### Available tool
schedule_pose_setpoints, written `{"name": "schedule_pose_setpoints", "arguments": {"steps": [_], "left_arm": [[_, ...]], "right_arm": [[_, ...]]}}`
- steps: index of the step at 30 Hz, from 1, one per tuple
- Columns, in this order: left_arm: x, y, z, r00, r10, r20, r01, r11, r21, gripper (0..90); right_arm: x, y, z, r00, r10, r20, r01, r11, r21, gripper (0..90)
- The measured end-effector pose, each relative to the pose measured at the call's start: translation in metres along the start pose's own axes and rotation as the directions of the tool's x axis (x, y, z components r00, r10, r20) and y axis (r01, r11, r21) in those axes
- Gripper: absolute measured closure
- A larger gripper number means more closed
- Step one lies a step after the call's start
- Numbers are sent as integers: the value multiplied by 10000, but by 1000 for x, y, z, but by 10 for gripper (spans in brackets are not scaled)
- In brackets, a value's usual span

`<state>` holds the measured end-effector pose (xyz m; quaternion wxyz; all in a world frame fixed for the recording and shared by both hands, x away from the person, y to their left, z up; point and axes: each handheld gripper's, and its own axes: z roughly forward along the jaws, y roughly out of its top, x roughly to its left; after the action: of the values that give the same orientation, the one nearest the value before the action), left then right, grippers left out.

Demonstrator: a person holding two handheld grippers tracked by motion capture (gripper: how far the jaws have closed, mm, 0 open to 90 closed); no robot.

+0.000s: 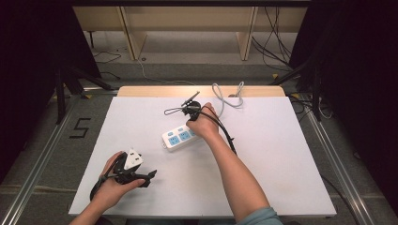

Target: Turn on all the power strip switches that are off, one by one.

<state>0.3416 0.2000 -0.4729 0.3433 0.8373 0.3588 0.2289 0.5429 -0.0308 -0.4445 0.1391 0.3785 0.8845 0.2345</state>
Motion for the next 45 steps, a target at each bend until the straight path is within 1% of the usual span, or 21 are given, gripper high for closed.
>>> {"name": "schedule_pose_setpoints", "arguments": {"steps": [13,14,17,20,24,28,32,35,36,37,41,45], "left_arm": [[-1,0,0,10000,-24,2,24,10000,-39,185],[-1,0,0,10000,-27,3,27,10000,-38,185],[-1,0,0,10000,-19,-5,19,10000,-47,185],[-1,0,0,10000,-16,-8,16,10000,-48,185],[0,0,0,10000,19,-20,-19,10000,-13,185],[1,0,0,10000,-13,-19,13,10000,-24,185],[1,0,0,10000,42,-36,-42,10000,9,185],[1,0,0,10000,-16,-29,16,10000,-14,185],[1,0,0,10000,17,-23,-17,10000,9,185],[1,0,0,10000,15,-20,-15,10000,5,185],[2,0,0,10000,45,-34,-45,10000,16,185],[2,0,0,10000,29,-22,-29,10000,9,185]], "right_arm": [[1,0,0,9999,16,102,-16,10000,25,900],[1,0,1,10000,20,84,-20,10000,-43,900],[2,0,1,9999,-18,113,17,10000,79,900],[2,1,1,9998,-106,176,105,9999,68,900],[2,1,1,9999,-1,110,0,10000,82,900],[0,1,1,10000,7,36,-7,10000,92,900],[1,0,1,10000,44,71,-44,10000,30,900],[1,0,0,9999,15,114,-15,10000,30,900],[1,0,0,9999,12,106,-12,10000,35,900],[1,0,-1,9999,69,76,-68,9999,-105,900],[1,0,-1,10000,0,58,0,10000,-83,900],[4,1,-2,10000,17,-3,-17,9998,-198,900]]}}
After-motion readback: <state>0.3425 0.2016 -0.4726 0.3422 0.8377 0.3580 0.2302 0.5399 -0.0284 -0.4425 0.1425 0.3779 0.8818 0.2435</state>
